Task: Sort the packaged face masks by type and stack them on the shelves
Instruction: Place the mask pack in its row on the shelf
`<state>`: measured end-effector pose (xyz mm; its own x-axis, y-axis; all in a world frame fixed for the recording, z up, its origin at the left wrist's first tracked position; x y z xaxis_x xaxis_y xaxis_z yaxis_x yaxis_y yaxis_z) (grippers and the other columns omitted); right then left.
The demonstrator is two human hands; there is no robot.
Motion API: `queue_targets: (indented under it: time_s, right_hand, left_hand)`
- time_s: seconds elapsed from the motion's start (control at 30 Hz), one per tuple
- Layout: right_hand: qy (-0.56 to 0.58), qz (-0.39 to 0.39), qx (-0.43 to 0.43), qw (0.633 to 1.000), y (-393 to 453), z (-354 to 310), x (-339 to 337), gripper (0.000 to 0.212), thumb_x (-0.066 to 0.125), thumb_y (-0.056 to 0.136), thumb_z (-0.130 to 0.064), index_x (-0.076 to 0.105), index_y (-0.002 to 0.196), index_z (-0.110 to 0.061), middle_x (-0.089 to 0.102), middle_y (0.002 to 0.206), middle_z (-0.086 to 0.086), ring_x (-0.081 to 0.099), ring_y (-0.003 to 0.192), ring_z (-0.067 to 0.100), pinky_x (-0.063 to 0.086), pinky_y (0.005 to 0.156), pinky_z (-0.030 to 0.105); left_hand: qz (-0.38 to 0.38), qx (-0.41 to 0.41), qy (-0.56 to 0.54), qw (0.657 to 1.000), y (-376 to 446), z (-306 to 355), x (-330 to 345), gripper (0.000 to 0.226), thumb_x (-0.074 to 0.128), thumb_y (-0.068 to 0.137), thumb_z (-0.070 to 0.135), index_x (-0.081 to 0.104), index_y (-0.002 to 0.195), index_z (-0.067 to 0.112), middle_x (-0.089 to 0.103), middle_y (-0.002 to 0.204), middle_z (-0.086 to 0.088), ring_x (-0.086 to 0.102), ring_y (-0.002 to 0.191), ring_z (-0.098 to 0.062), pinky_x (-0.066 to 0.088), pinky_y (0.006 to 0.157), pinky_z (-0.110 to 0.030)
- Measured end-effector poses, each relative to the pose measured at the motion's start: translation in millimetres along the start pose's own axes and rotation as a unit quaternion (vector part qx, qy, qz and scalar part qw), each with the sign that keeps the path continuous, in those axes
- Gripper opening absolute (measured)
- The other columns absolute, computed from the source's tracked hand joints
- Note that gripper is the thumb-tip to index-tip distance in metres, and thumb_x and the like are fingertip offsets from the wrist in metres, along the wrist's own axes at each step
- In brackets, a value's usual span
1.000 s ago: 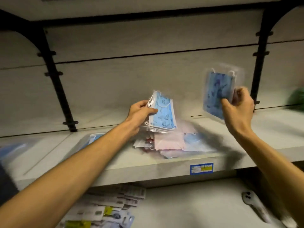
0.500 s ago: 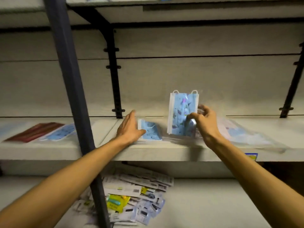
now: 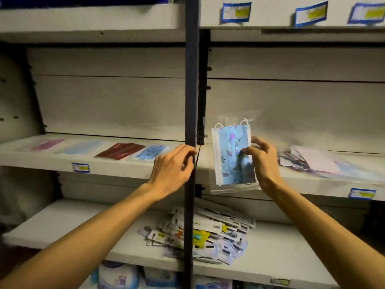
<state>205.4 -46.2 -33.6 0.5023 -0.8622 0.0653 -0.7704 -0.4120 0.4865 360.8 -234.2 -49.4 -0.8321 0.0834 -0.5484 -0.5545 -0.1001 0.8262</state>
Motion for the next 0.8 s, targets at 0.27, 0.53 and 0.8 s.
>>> queue_targets:
  time_s: [0.27, 0.53, 0.8]
  right_hand:
    - [-0.022, -0.146, 0.025, 0.989, -22.8, 23.2, 145.7, 0.018, 0.065, 0.093, -0.011, 0.06, 0.106, -0.022, 0.077, 0.092, -0.006, 0.075, 0.082, 0.009, 0.058, 0.056, 0.024]
    - [-0.049, -0.171, 0.035, 0.983, 18.9, 56.6, 243.6, 0.016, 0.059, 0.099, -0.011, 0.056, 0.104, -0.025, 0.072, 0.1, 0.0, 0.075, 0.082, 0.006, 0.058, 0.056, 0.025]
    - [-0.133, -0.074, 0.058, 0.987, 79.7, 106.7, 295.4, 0.017, 0.056, 0.092, -0.019, 0.057, 0.109, -0.02, 0.072, 0.103, 0.006, 0.072, 0.087, 0.027, 0.063, 0.07, 0.05]
  left_hand:
    - [-0.09, -0.139, 0.138, 0.977, -43.1, -96.3, -69.0, 0.035, 0.058, 0.093, 0.028, 0.052, 0.127, 0.021, 0.056, 0.128, 0.003, 0.065, 0.094, -0.023, 0.055, 0.073, -0.038]
    - [-0.175, -0.174, 0.196, 0.949, -53.1, -189.5, -92.7, 0.061, 0.053, 0.098, 0.038, 0.035, 0.152, 0.017, 0.03, 0.163, -0.006, 0.036, 0.146, -0.024, 0.035, 0.117, -0.042]
    - [-0.212, -0.147, 0.231, 0.938, -38.8, -279.7, -82.5, 0.058, 0.042, 0.102, 0.048, 0.037, 0.152, 0.018, 0.028, 0.165, -0.005, 0.034, 0.146, -0.026, 0.029, 0.115, -0.039]
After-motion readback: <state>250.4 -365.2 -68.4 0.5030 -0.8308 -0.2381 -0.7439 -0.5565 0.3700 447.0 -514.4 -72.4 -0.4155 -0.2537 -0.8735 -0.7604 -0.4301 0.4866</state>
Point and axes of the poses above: each hand's wrist, its own y-axis towards the middle knuckle, its own x-axis out of the palm, z = x × y, the point moved 4 cm from there along y, towards the middle knuckle
